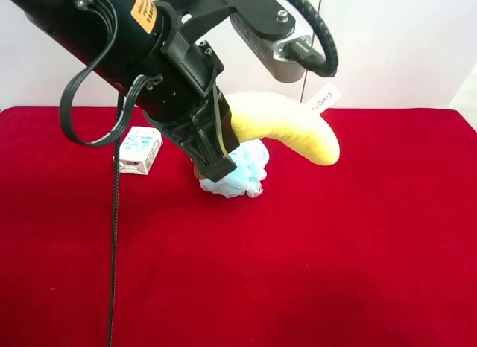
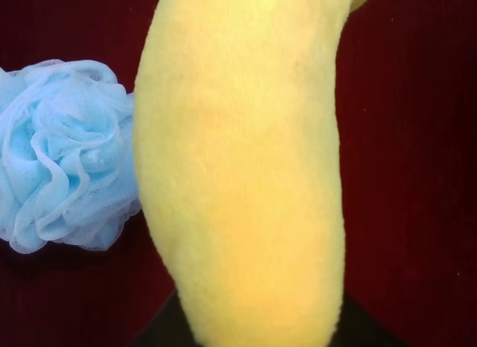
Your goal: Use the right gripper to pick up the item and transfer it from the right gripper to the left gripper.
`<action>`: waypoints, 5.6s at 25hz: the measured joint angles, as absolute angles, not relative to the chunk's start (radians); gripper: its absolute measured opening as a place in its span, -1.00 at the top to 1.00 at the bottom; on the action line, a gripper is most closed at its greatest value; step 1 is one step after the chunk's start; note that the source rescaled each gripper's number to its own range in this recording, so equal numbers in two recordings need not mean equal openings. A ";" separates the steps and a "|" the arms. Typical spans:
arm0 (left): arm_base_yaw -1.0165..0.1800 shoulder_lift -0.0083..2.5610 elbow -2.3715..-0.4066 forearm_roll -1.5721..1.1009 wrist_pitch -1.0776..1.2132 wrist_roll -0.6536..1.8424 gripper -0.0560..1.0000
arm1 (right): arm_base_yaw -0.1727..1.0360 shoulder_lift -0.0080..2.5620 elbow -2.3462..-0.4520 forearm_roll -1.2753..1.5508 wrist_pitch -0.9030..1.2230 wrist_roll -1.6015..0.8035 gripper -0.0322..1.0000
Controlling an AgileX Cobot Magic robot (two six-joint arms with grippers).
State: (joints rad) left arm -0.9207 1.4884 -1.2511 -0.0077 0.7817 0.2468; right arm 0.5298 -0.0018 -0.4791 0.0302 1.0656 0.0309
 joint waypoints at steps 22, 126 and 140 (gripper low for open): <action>-0.566 1.301 -0.870 0.000 0.723 0.179 0.88 | 0.036 -0.002 -0.479 0.030 1.065 0.031 -1.00; -0.011 -0.005 -0.512 -0.049 1.068 0.048 -1.00 | -0.025 -0.002 -0.479 0.030 1.064 0.031 -1.00; -0.011 -0.005 -0.512 -0.049 1.068 0.048 -1.00 | -0.025 -0.002 -0.479 0.030 1.064 0.031 -1.00</action>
State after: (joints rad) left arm -0.0106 -0.0048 -0.5115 -0.0487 1.0684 0.0483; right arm -0.0249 -0.0018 -0.4791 0.0302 1.0644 0.0309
